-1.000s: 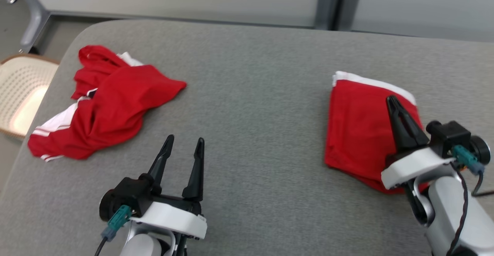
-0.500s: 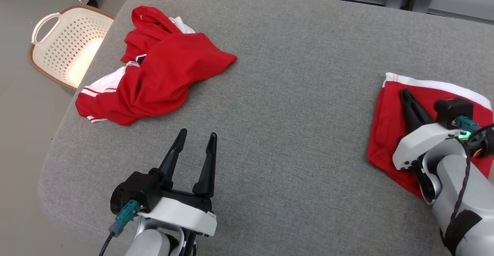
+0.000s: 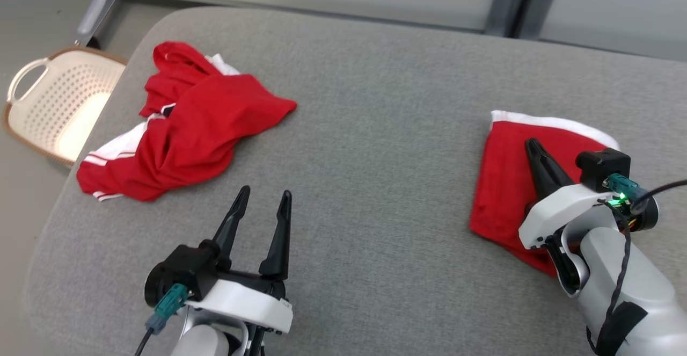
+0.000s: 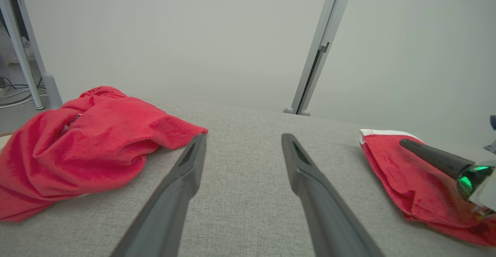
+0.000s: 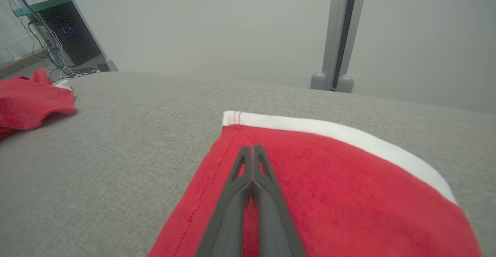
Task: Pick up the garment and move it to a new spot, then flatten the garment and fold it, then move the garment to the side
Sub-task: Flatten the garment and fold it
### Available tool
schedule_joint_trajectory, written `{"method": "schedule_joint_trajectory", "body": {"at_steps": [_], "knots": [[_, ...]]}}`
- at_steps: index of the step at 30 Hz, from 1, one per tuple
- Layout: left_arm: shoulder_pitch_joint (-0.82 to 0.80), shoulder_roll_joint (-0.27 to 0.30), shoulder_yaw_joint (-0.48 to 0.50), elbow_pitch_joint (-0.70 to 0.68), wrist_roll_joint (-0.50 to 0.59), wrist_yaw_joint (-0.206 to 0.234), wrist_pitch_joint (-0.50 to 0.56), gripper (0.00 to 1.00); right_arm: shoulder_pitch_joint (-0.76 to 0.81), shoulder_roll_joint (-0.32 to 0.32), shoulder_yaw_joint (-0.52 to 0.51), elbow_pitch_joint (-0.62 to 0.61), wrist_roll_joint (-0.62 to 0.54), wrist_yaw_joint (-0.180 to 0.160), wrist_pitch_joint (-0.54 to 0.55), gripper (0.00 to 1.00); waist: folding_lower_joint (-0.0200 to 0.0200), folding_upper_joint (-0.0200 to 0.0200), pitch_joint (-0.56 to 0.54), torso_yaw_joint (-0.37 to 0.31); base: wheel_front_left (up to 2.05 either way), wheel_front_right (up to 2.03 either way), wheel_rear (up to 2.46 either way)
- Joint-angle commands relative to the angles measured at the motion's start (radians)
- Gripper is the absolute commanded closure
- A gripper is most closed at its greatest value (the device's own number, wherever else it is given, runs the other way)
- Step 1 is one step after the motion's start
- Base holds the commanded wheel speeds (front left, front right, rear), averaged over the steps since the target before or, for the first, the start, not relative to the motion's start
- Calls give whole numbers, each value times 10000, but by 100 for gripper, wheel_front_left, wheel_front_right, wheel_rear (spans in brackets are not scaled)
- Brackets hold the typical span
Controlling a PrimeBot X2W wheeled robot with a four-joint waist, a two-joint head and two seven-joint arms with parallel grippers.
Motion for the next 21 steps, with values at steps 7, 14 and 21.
{"method": "schedule_joint_trajectory", "body": {"at_steps": [7,14,21], "knots": [[585,41,748,-116,244,-18,-2,0,1368,-221,-417,-2180,-181,0,-69,100,0,0,-1368,-1514,0,0,0],[925,38,1250,-334,327,-39,-1,0,3191,-251,-1547,-4196,-1210,0,-72,100,0,0,-1880,-2339,0,0,0],[1143,35,1372,-328,527,-54,-2,0,4736,81,-2554,-5510,-2017,0,-73,100,0,0,-2074,-2754,0,0,0]]}}
